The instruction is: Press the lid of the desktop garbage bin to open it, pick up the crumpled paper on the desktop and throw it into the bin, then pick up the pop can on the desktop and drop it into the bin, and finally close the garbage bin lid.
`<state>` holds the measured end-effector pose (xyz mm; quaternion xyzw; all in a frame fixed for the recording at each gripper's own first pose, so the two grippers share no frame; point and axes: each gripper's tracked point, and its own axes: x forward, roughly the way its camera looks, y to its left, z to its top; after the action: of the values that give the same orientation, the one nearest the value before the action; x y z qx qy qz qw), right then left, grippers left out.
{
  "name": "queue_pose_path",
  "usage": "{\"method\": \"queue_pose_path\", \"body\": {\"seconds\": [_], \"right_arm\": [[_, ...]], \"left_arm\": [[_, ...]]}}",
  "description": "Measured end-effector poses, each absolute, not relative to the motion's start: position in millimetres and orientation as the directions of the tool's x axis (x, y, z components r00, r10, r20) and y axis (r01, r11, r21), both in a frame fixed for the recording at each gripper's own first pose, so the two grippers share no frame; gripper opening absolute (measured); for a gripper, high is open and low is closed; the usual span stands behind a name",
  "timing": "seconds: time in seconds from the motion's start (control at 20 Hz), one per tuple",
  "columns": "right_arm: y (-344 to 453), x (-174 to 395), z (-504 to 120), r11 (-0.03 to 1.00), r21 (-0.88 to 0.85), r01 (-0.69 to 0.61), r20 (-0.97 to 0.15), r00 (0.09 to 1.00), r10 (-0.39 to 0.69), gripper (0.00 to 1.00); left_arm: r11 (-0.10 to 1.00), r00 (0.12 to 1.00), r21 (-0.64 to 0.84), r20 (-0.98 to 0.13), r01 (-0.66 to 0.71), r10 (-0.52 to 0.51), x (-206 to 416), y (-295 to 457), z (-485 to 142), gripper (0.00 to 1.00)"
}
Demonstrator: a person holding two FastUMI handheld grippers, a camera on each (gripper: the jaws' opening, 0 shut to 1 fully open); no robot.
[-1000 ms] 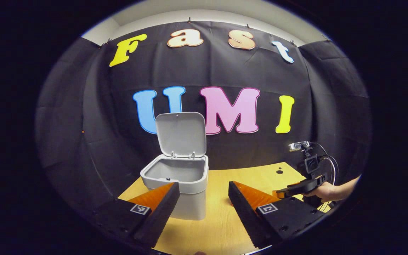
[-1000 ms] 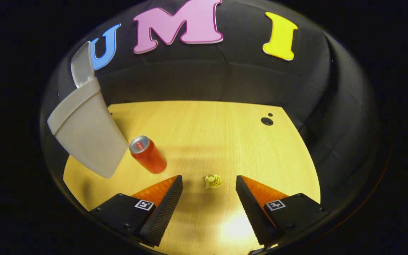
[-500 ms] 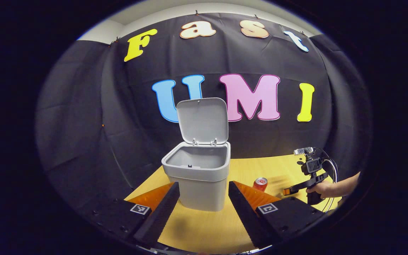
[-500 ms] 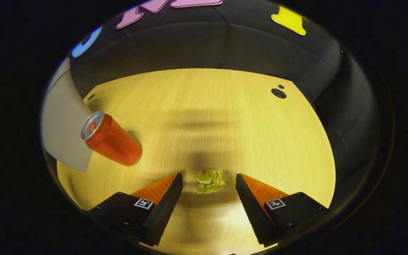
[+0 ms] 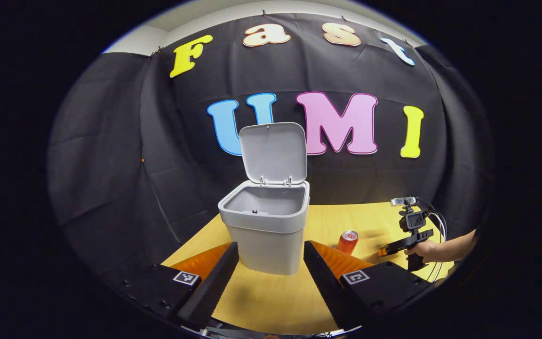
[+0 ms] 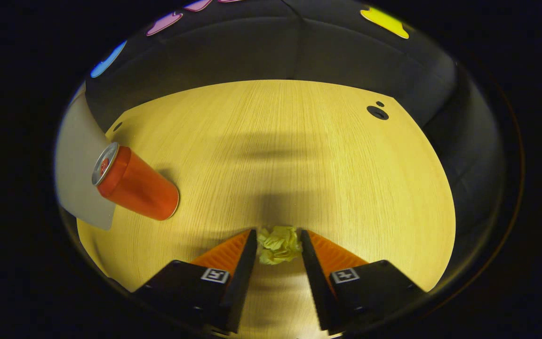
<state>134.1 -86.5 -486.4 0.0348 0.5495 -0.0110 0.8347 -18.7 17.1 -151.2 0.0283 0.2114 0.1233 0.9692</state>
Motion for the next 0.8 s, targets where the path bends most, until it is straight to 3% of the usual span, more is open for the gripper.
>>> {"method": "queue_pose_path", "body": {"seconds": [0.05, 0.1, 0.15, 0.2, 0.35, 0.5, 0.8], "right_arm": [[-86.8, 133.6, -486.8, 0.998, 0.048, 0.048, -0.919, 0.394, 0.025, 0.43], [-85.4, 132.7, -485.9, 0.998, 0.049, 0.04, -0.917, 0.397, 0.029, 0.53], [-85.0, 131.6, -486.4, 0.998, 0.048, 0.036, -0.919, 0.394, 0.03, 0.34], [-84.9, 129.6, -484.3, 0.999, 0.046, 0.029, -0.919, 0.393, 0.03, 0.43], [-84.8, 132.2, -468.0, 0.999, 0.042, 0.014, -0.904, 0.426, 0.032, 0.43], [-70.7, 140.4, -416.5, 0.997, 0.082, 0.001, -0.848, 0.526, 0.069, 0.42], [-26.5, 162.9, -294.3, 0.983, 0.015, -0.184, -0.699, 0.701, 0.142, 0.42]], "left_arm": [[0.969, 0.882, 0.105, -0.403, -0.222, 0.245, -19.4, 15.5, -151.8, 0.94], [0.971, 0.882, 0.102, -0.406, -0.216, 0.239, -17.6, 13.2, -153.1, 0.94], [0.972, 0.883, 0.101, -0.408, -0.21, 0.233, -17.2, 11.1, -154.3, 0.94], [0.974, 0.884, 0.099, -0.409, -0.204, 0.227, -16.5, 9.6, -154.1, 0.94], [0.976, 0.886, 0.095, -0.41, -0.194, 0.216, -17.9, 8.0, -155.7, 0.94], [0.979, 0.889, 0.085, -0.409, -0.186, 0.205, -18.7, 8.7, -154.7, 0.94], [0.987, 0.897, 0.085, -0.413, -0.134, 0.158, -23.5, 8.7, -156.1, 0.94]]}}
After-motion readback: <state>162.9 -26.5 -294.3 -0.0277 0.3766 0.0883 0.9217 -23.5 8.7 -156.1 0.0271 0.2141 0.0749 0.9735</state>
